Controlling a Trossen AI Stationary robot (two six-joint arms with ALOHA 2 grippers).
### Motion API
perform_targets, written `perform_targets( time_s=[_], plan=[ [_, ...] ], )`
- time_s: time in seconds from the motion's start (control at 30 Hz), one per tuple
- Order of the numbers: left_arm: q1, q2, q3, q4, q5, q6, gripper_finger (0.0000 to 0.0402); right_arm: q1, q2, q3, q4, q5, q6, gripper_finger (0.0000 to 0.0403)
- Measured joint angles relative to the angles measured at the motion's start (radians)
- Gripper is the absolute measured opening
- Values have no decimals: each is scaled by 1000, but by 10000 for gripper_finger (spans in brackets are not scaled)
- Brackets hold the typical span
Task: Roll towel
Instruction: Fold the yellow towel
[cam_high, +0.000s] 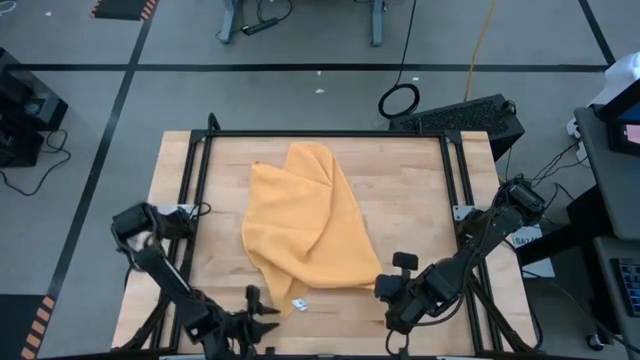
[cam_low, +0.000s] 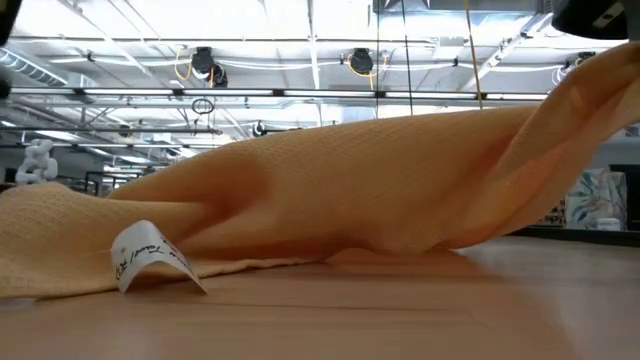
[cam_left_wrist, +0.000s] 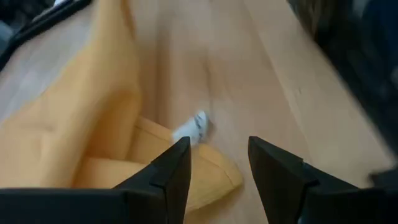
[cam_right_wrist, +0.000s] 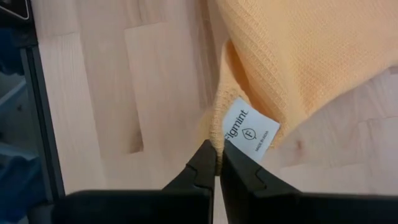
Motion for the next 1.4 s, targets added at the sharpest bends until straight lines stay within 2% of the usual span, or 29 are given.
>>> perform_targets(
  time_s=[0.2,0.47,0.57,0.67,0.8,0.83,0.97,1.1,1.27,1.4],
  plan=[
    [1,80,26,-18,45,132,166,8,0,0,1,1,21,6],
    [45,89,34,-174,69,253,166,9,0,0,2,2,41,6],
    [80,87,37,-167,127,330,161,9,0,0,2,6,41,6],
    [105,83,38,-163,185,352,123,9,0,0,2,10,42,6],
    [99,82,35,-159,182,338,24,30,0,-8,16,82,44,6],
    [94,77,34,-164,177,309,14,41,0,-16,25,112,42,6],
    [54,37,33,-169,112,113,13,92,0,-58,87,142,48,7],
    [-18,-12,33,-170,30,-3,5,150,0,-94,181,141,71,23],
    [-94,-50,33,-169,-201,-97,6,203,4,-126,221,147,135,67],
    [-111,-50,33,-172,-300,-166,6,226,60,-149,227,165,178,110]
  ],
)
